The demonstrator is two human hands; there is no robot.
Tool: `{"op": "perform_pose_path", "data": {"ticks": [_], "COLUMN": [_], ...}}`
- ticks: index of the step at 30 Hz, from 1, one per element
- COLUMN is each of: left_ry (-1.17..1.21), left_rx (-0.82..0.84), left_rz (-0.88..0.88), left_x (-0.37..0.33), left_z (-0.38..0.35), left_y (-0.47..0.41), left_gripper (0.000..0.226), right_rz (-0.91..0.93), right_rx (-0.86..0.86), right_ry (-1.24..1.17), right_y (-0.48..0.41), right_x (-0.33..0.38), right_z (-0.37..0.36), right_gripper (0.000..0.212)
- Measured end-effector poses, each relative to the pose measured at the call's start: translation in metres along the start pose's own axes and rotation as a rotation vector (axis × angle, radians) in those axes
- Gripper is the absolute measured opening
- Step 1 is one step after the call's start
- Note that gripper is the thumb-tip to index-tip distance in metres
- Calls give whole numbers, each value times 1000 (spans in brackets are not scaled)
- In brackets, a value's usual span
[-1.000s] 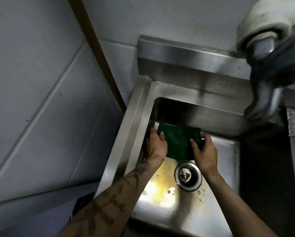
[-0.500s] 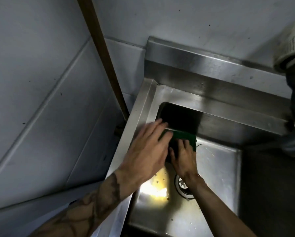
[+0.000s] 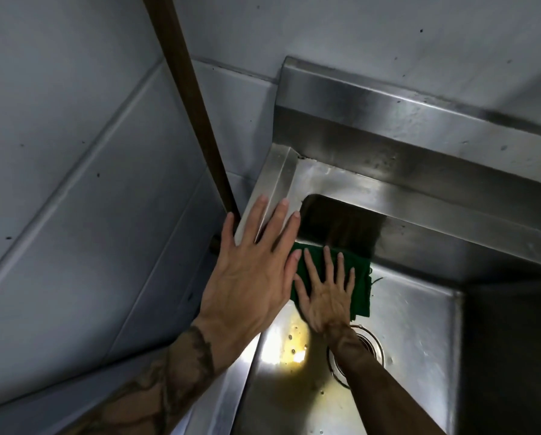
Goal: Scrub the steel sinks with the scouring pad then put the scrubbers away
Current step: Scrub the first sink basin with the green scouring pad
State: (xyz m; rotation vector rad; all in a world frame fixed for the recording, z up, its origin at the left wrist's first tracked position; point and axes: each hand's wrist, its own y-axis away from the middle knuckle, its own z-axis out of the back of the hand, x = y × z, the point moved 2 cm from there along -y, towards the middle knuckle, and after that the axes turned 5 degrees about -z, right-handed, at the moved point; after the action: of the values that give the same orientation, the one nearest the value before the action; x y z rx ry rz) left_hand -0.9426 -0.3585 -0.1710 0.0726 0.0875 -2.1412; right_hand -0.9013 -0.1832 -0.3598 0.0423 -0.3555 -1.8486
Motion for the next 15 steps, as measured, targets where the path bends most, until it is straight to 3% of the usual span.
{"op": "perform_pose_path", "data": {"ticks": [9, 15], "left_ry": [20, 11], "left_rx": [-15, -5], "left_rz": [15, 2], "left_x": [-3, -1], "left_z": [5, 1], "left_y": [2, 0], "left_gripper": [58, 60], "right_rz": [48, 108], "right_rx": [6, -47], "right_ry": [44, 45], "right_y": [67, 10], "right_x": [22, 19], "right_z": [-27, -14], "right_gripper": [70, 71]}}
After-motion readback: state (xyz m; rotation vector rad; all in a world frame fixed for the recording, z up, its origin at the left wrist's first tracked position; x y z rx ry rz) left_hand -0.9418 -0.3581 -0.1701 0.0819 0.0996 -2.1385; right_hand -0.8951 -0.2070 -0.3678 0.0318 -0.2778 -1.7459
